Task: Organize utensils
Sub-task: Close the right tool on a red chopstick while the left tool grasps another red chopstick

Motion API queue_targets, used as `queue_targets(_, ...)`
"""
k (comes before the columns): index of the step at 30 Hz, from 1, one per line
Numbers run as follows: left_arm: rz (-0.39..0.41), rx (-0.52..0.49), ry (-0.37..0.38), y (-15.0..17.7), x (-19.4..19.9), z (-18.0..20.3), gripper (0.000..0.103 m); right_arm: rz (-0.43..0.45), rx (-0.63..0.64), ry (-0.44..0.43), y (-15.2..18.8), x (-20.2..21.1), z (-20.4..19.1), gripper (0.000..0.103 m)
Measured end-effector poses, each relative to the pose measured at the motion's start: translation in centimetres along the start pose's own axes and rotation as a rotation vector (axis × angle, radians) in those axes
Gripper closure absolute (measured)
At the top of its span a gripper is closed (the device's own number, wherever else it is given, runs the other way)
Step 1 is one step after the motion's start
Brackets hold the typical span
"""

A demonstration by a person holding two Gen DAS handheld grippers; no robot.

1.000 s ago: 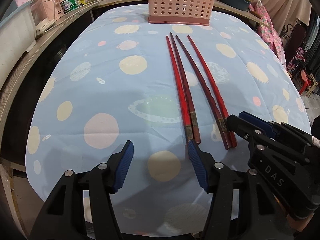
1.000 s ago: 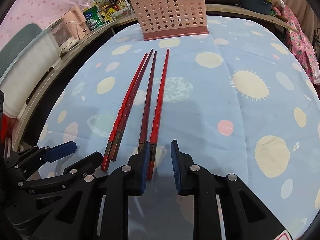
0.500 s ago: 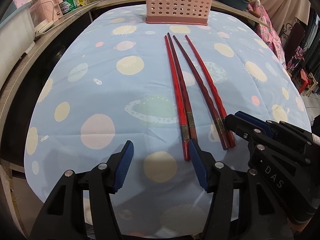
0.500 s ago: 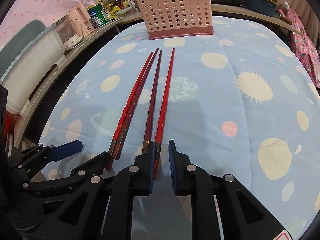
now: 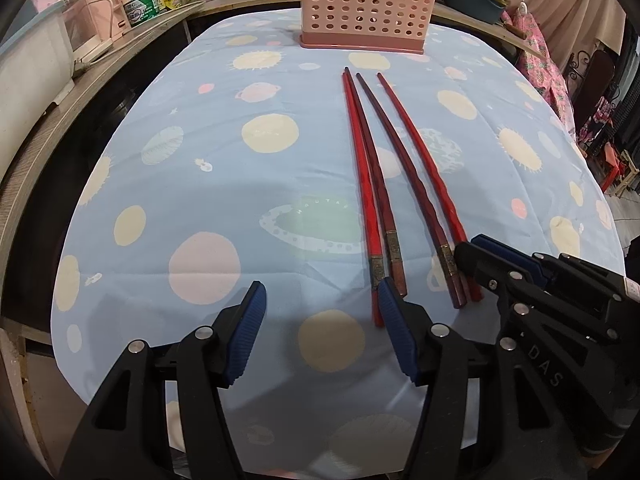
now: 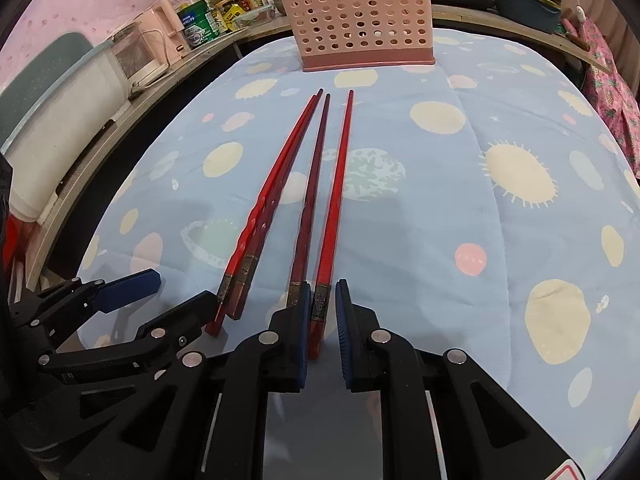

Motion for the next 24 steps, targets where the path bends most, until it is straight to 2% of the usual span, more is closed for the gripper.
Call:
queue_targets(6,0.008,0.001,0.022,-0.2,0.2,0.3,0.048,0.006,-0.043,0.015,0.1,0.5,1.7,0.096)
queue_targets(12,0.001,-0.023,0.038,0.1,-0.1,1.3,0.048,0.004,-0.076,0.013,0.4,1.0,2.7,0.096)
queue_targets(24,-0.009,0.001,-0.004,0.5,-0.4,-0.1,0.048,0.004,-0.089,0.016,0.6,1.3,3.1,0.096)
Point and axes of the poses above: each gripper's, at about its wrist camera, not at the fingertips, and x roughly against the way its jaws point, z to its right, y to its underside, the point moved 3 cm from there along -x, roughly the way its jaws point, and after that the axes turned 9 degrees about -x, right-handed, at the moved point
